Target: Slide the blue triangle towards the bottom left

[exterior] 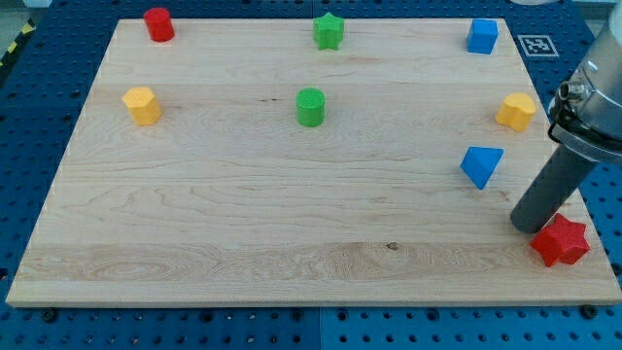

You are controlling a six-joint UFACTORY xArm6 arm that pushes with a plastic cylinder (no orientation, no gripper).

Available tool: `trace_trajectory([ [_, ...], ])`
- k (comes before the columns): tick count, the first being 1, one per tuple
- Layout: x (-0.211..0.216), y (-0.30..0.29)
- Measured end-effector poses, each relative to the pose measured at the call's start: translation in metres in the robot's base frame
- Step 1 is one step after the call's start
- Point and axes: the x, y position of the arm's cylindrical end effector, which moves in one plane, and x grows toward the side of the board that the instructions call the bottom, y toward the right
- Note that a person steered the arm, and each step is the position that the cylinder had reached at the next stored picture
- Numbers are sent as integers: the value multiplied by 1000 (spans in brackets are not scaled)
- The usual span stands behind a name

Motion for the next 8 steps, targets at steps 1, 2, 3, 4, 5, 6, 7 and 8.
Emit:
trace_trajectory([
  [1,-15,10],
  [2,-17,41],
  [3,-38,58],
  [4,-64,52],
  [5,-69,18],
  [6,-69,-26],
  [7,-69,-74],
  [8,-71,-118],
])
